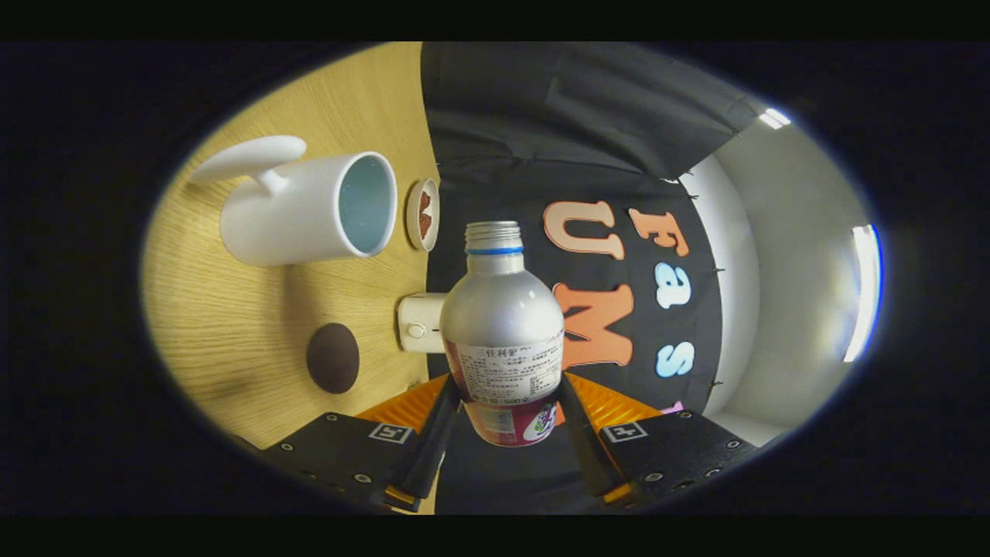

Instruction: Take the bottle from table, then pour the juice into the cup, finally place the bottle on the coaster

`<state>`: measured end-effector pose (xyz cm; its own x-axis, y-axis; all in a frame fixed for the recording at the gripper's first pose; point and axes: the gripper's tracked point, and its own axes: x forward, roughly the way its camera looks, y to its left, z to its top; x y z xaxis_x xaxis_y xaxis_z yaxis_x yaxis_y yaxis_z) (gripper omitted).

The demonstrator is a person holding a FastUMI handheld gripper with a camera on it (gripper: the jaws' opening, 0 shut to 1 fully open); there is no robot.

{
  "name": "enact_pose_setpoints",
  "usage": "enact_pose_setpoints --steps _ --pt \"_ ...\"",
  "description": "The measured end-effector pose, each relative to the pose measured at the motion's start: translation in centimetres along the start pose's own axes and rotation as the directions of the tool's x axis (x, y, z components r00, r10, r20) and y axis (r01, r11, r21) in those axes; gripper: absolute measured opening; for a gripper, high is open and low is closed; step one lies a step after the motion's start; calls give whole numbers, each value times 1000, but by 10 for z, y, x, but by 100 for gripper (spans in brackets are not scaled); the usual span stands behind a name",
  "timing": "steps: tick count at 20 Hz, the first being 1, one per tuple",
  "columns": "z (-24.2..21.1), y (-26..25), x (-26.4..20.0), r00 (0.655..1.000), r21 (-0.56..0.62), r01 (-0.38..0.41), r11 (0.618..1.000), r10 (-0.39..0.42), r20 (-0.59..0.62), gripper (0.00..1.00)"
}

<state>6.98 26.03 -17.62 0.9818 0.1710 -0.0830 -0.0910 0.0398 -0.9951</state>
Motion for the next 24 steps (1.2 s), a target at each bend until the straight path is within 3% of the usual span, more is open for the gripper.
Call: enact_pose_setpoints --steps 8,24 --pt "1 -2 2 1000 -110 14 994 -12 19 74" --pt "1 -15 2 999 -171 34 985 -28 38 74"
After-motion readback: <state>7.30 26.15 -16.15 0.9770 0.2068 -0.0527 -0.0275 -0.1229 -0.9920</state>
